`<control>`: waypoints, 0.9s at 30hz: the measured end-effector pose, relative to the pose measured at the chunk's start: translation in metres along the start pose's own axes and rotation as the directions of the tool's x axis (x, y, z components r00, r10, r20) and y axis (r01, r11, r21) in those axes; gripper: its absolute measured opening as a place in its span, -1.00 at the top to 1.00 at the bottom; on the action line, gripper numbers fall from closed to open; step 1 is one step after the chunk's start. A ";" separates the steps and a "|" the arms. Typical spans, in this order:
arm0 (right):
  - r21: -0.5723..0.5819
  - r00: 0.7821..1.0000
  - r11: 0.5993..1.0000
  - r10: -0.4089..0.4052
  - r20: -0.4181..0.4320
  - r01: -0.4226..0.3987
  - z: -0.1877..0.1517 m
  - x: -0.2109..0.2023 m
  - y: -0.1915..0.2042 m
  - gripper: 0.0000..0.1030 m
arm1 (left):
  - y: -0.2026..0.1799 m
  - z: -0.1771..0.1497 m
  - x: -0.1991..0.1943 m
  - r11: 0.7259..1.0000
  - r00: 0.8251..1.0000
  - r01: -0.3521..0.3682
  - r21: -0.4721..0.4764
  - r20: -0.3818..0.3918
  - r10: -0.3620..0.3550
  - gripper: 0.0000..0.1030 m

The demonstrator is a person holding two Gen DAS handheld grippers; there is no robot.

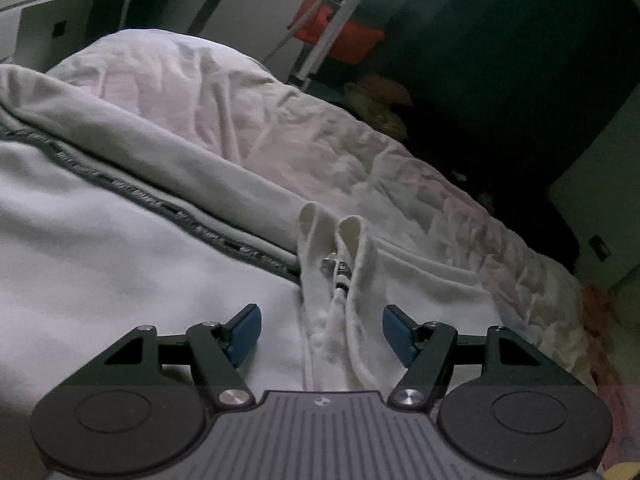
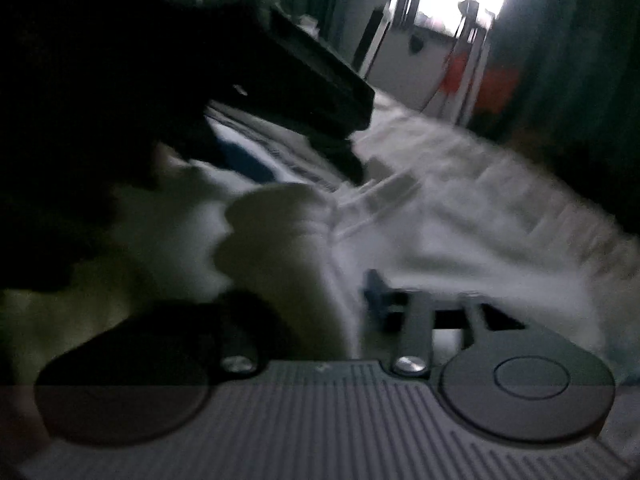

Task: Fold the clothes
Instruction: 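Release the fabric from the right gripper and pull both grippers back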

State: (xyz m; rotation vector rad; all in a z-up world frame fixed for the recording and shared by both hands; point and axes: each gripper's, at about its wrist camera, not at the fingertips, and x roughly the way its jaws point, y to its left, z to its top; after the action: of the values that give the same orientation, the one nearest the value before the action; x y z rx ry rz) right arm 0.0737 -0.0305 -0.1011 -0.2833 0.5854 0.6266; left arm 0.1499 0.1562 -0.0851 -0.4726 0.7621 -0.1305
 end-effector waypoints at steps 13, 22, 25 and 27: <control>0.376 0.999 0.925 -0.052 -0.008 0.051 -0.002 -0.057 -0.069 -0.63 | -0.032 0.040 0.054 0.986 0.999 -0.019 0.168 0.042 0.012 -0.19; 0.582 0.973 0.781 -0.211 -0.096 0.227 -0.025 -0.031 -0.141 -0.62 | -0.055 0.032 0.101 0.959 0.998 0.015 0.284 -0.059 0.001 0.34; 0.561 0.969 0.791 -0.223 -0.107 0.244 -0.027 -0.029 -0.137 -0.62 | -0.050 0.037 0.110 0.971 0.998 0.002 0.240 -0.056 0.012 0.70; 0.537 0.965 0.803 -0.237 -0.110 0.258 -0.027 -0.030 -0.131 -0.62 | -0.042 0.041 0.108 0.984 0.998 -0.010 0.180 -0.052 0.020 0.86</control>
State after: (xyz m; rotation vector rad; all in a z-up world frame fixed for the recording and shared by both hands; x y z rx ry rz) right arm 0.1238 -0.1577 -0.0950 0.1729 0.7259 0.1779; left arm 0.2586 0.1032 -0.1085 -0.2927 0.7982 -0.1965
